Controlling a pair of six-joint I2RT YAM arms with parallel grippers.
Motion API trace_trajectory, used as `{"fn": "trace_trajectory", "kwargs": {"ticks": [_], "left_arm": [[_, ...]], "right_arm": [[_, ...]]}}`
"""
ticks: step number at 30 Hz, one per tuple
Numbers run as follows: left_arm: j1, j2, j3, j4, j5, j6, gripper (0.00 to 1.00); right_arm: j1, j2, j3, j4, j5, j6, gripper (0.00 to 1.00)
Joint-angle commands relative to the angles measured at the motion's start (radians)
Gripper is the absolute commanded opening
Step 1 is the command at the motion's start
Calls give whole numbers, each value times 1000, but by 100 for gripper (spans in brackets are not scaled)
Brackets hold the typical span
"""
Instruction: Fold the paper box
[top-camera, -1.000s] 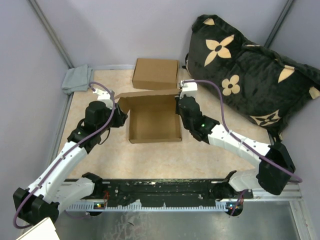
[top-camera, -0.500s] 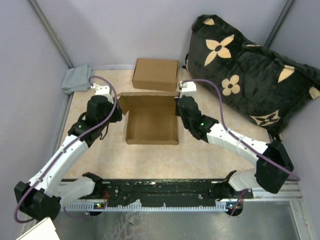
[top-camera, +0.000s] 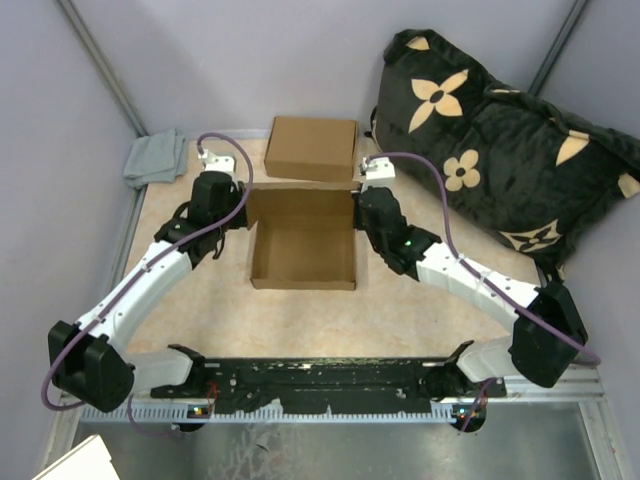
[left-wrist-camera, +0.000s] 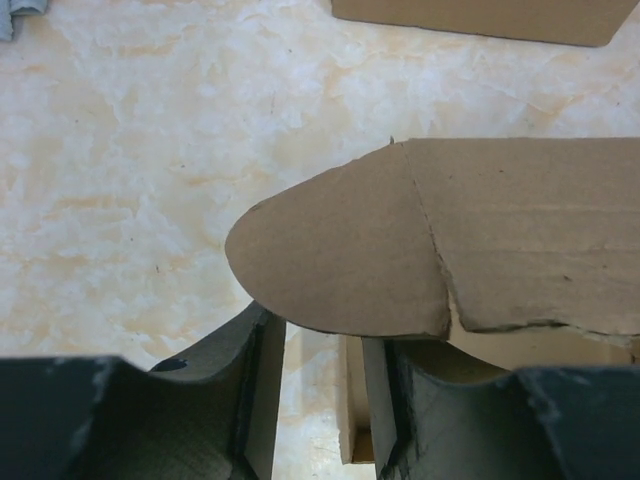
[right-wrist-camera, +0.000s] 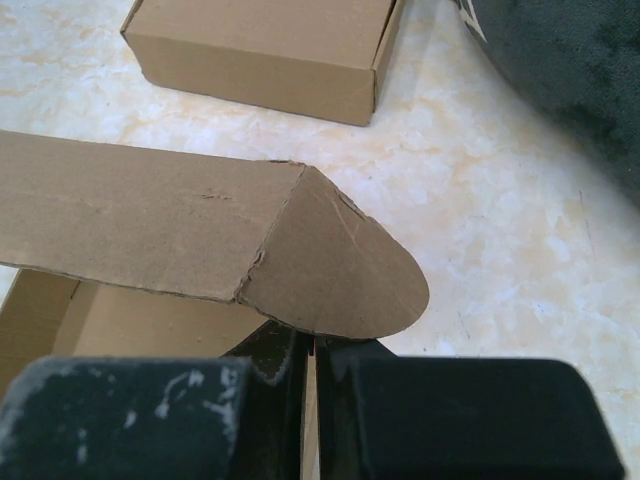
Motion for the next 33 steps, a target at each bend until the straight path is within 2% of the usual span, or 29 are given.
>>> {"fn": "trace_trajectory", "kwargs": {"ticks": [1,8,12,20,33], "left_arm": [[-5,-4,29,39,-9,19,39],[-6,-37,11,95,44,24,18],[-6,-37,8,98,91,11,11],[-6,-50,-17,105,161,-26,6],[-8,-129,-121,87,189,-63,6]], "right_arm": [[-8,-4,63,27,-22,21,2],[-16,8,81,12,-45,35,2],[-20,12,95,-7,-63,65,2],[-21,52,122,-33,-111,129,2],[6,14,-16,39,-106,174,1]]}}
